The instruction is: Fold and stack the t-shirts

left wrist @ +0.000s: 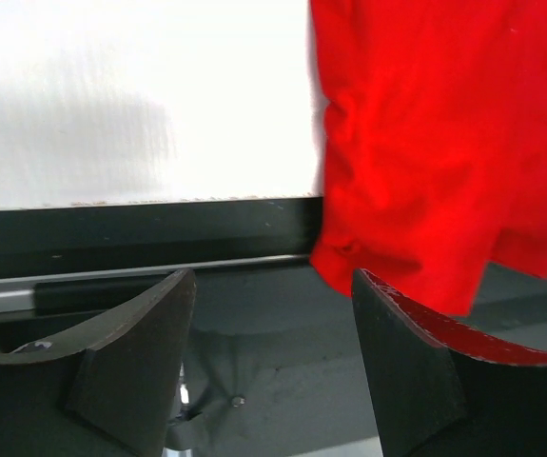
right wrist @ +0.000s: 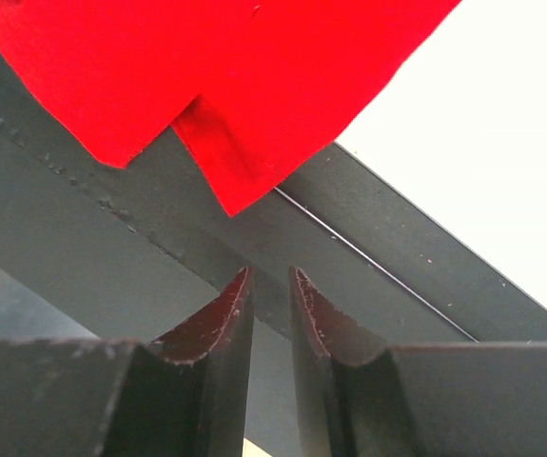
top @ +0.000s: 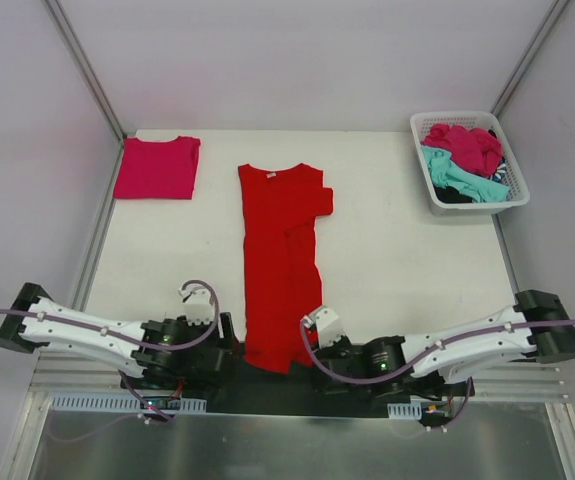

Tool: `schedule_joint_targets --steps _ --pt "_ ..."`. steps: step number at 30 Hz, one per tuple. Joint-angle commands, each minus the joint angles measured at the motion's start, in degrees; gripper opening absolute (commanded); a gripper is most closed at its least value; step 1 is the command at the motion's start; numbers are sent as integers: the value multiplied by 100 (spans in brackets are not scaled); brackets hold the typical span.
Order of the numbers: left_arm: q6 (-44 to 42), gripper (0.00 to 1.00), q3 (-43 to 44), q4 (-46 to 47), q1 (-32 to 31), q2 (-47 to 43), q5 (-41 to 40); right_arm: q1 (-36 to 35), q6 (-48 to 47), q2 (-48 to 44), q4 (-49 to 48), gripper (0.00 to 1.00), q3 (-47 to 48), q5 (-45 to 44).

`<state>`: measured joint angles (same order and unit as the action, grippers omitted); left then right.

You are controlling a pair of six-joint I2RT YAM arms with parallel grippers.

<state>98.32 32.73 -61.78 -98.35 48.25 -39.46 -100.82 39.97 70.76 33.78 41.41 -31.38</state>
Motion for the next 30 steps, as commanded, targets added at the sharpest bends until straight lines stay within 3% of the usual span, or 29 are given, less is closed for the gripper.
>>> schedule_joint_targets --steps 1,6,13,20,26,28,30 --pt "-252 66 -635 912 -80 -1272 26 -26 538 -1133 -424 25 -649 -404" --pt "-612 66 -786 1413 -80 -1635 9 -35 767 -1618 -320 25 -810 -510" --pt "-832 66 -1022 2301 -80 -1415 325 -52 1030 -1189 -767 25 -827 -194" --pt "-499 64 -1524 2495 -80 -1564 562 -44 1057 -477 -996 25 -625 148" --pt "-410 65 -1691 2565 -80 -1880 510 97 1145 -423 -1146 25 -713 430" --pt "-480 65 -1665 2574 -80 -1916 510 97 1093 -467 -1110 27 -661 439" --pt "-516 65 -1595 2574 -80 -1916 501 132 1057 -589 -1128 34 -652 448"
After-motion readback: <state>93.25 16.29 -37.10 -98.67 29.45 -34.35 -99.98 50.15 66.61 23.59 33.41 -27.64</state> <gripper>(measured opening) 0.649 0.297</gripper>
